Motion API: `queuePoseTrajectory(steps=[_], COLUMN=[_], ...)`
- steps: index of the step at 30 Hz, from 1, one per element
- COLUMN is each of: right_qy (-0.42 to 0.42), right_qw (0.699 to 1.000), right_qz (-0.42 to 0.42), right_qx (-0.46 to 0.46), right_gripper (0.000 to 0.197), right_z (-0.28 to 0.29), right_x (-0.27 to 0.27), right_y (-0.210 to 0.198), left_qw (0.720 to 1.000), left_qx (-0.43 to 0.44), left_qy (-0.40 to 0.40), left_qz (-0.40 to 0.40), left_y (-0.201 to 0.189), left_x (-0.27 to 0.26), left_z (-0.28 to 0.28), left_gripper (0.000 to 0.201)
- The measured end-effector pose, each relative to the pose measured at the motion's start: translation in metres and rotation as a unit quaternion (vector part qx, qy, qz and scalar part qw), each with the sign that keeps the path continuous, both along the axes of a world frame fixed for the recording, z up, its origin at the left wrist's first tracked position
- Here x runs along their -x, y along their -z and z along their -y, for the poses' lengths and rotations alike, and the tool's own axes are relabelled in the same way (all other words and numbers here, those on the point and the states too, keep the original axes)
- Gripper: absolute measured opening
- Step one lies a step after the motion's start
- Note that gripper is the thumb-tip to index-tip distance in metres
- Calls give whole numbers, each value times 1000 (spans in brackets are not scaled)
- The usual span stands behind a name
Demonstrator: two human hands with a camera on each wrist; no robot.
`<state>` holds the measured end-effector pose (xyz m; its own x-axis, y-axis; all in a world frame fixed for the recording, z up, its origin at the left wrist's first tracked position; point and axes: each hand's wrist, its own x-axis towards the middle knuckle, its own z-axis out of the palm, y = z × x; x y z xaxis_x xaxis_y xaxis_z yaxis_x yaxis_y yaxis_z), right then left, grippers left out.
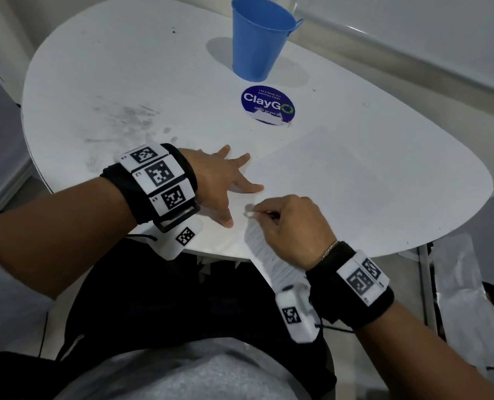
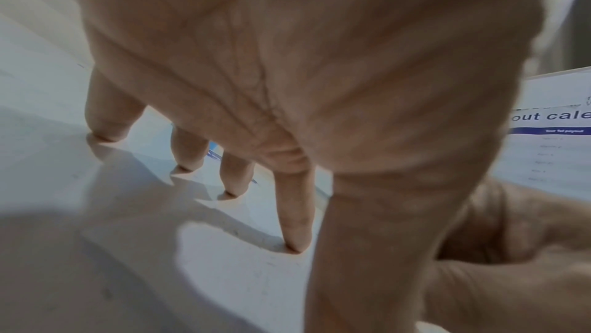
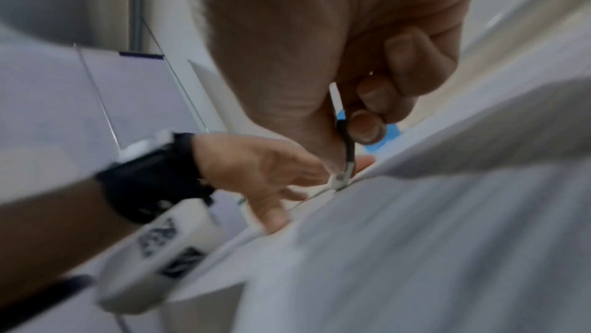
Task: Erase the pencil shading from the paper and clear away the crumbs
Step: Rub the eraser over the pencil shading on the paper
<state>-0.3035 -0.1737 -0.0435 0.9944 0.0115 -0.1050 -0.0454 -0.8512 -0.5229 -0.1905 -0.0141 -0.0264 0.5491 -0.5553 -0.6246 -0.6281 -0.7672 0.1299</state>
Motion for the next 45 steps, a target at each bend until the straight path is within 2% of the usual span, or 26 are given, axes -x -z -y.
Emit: queuePoseTrajectory(steps=[2,6,10,12,15,20,25,29,34,36,39,43,45], right_qy=[15,-70,33,24,-43,58,-27,65,-13,21,86,-7,11], right_qw=[999,997,999,999,999,998,999,997,999,999,996,1000,999], right_qz=[20,-17,8,13,-21,3,-30,-3,-21,-27,7,-14,-19], right_qx=[23,4,26,44,21,34,27,37,25,25,35,23,38], right_gripper=[18,21,17,18,19,17,18,16,17,18,16,17,18], right_z=[2,-13,15,11,-7,28,4,33,9,22,39,12,19], right_x=[-1,14,-9,-5,13,-11,8,-12,7,-4,-15,3,-5], right_y=[0,-7,-4,-3,-9,-7,-7,-10,-7,-8,-5,-3,-6], left_qw=[1000,1000,1000,1000,1000,1000,1000,1000,1000,1000,1000,1000,1000], left_qx=[1,1,1,2,7,10,9,3,-1,-4,-6,-5,-3], left_qy=[1,2,-1,-3,-6,-3,-7,2,0,5,8,0,-2], left_qz=[-2,-9,-3,-5,-12,-9,-15,-5,-10,-4,-3,-12,-11], left_y=[0,-1,0,0,0,0,-1,-1,-2,-3,-3,-2,-2], left_x=[0,0,1,1,1,0,-1,1,0,1,1,0,1], left_z=[-1,0,0,0,-1,-1,0,0,0,0,0,0,1], left_gripper=[92,92,91,91,92,91,92,92,92,92,92,92,92])
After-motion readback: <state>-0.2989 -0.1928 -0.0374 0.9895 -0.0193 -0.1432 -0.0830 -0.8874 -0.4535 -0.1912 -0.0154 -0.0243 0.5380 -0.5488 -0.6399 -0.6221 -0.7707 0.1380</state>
